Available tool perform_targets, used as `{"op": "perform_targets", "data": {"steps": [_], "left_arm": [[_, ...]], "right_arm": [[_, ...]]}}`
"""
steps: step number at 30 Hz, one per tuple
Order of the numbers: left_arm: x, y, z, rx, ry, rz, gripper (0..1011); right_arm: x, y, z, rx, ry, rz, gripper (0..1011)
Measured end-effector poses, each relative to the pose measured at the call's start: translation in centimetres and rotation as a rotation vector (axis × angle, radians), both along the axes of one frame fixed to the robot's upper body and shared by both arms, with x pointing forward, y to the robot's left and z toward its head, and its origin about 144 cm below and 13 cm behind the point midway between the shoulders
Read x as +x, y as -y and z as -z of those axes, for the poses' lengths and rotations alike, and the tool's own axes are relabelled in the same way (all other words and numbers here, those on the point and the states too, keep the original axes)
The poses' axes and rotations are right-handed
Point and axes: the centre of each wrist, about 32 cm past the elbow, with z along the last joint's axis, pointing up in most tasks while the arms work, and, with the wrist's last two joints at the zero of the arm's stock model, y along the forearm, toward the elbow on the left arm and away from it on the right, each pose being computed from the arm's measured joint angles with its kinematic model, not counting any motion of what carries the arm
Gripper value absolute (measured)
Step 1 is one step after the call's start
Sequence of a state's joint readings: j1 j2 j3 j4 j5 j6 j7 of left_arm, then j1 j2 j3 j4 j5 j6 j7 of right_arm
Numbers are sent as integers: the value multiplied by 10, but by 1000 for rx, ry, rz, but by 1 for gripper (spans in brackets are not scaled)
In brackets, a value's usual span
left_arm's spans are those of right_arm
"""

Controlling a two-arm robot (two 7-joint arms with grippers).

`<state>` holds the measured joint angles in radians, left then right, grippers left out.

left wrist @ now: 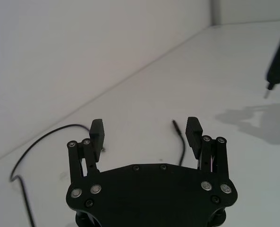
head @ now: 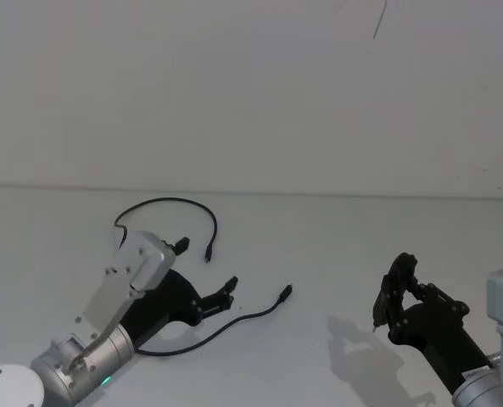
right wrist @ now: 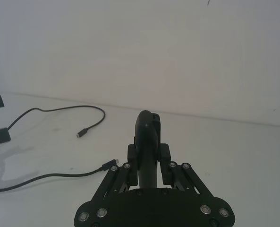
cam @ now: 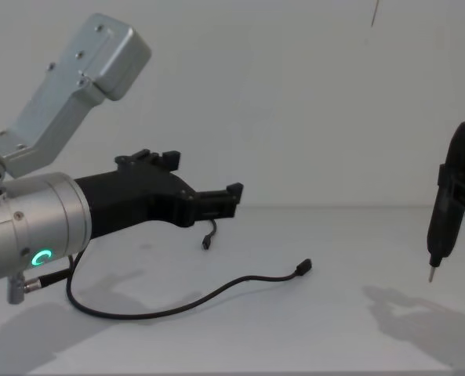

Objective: Pick up the data cable with the one hand.

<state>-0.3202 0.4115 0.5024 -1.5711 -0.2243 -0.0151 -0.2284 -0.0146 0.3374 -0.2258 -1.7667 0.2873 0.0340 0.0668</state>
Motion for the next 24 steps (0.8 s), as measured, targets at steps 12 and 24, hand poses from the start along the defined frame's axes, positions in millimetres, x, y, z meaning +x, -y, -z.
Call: {"op": "perform_targets", "data": {"steps": [12,24], "left_arm": [[13,-3,-3,75,-41,182,1002],[21,-8,1,139,-112,247,1001]], "right_arm": [[0,0,0,0,0,0,269],[0,0,0,0,0,0,269]]}}
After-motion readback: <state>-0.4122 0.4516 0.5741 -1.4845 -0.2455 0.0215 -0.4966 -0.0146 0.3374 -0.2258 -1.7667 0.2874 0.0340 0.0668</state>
